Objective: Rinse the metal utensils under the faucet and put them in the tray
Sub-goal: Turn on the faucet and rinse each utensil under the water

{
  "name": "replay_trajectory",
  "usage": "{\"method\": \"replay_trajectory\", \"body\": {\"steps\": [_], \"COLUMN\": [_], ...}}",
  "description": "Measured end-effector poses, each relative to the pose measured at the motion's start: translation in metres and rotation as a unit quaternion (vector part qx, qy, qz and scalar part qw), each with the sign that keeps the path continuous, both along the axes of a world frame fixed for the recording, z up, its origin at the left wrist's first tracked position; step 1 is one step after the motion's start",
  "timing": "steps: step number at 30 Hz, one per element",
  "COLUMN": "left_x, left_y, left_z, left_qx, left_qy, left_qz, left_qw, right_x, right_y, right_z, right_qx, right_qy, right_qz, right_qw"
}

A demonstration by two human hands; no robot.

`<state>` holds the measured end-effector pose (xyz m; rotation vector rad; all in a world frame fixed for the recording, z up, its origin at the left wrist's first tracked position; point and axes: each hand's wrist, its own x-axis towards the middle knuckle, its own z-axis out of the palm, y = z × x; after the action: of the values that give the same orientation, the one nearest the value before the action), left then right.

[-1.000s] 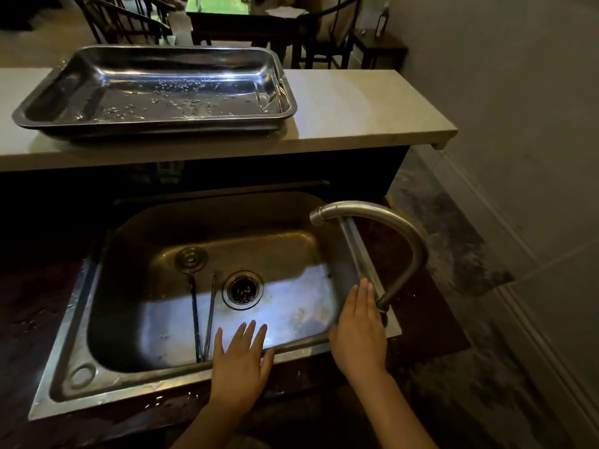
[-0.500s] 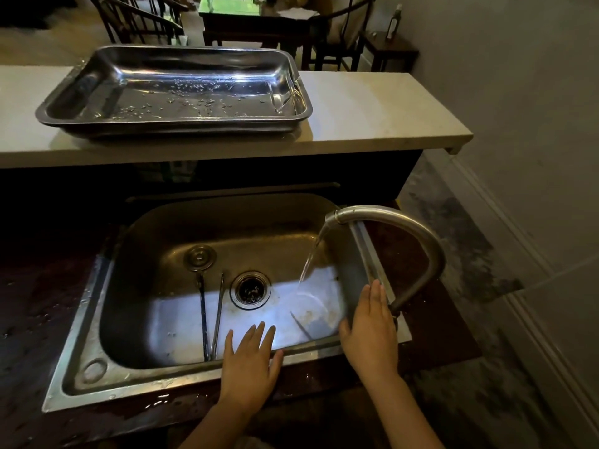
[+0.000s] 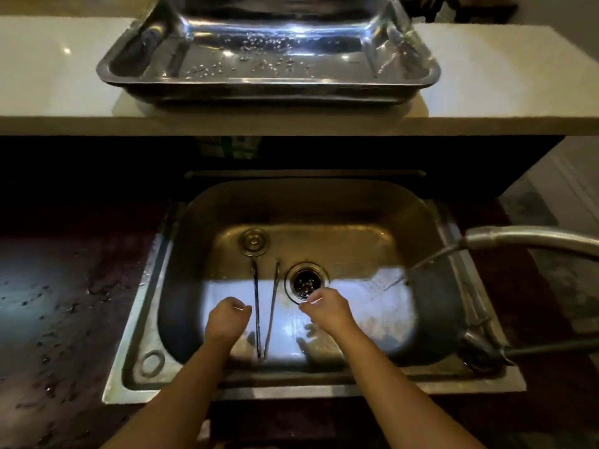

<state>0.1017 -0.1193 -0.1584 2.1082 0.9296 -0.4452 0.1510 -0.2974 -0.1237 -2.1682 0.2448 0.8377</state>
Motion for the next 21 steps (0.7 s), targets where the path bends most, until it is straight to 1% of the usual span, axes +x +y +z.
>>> {"method": "replay_trajectory", "body": {"steps": [2,4,5,6,11,15,21], "left_x": [0.003,0.009,0.013,0.016,0.025,0.024,0.026], "left_y": [0.008,0.011,0.011,0.01,0.001,-0.002,-0.002], "left_z": [-0.008,-0.021,-0.028,-0.034,-0.062,-0.075,-0.077], "left_qx": [0.072,0.169,0.199,0.207,0.179,0.141,0.11], "left_qy": [0.034,0.042,0.038,0.04,0.093,0.096,0.081], "left_qz": [-0.088,-0.212,-0.251,-0.271,-0.278,-0.25,-0.215], "left_qw": [0.993,0.962,0.947,0.939,0.939,0.953,0.967], "right_x": [0.009,0.015,0.017,0.019,0.019,0.016,0.013], "right_y": [0.022,0.04,0.048,0.054,0.074,0.081,0.089], "right_z": [-0.021,-0.041,-0.05,-0.059,-0.093,-0.111,-0.114], "right_qx": [-0.042,-0.086,-0.099,-0.108,-0.134,-0.123,-0.097], "right_qy": [0.009,0.016,0.02,0.024,0.047,0.052,0.041], "right_qz": [0.037,0.05,0.05,0.048,0.049,0.026,0.013], "right_qw": [0.998,0.995,0.994,0.993,0.989,0.991,0.994]}}
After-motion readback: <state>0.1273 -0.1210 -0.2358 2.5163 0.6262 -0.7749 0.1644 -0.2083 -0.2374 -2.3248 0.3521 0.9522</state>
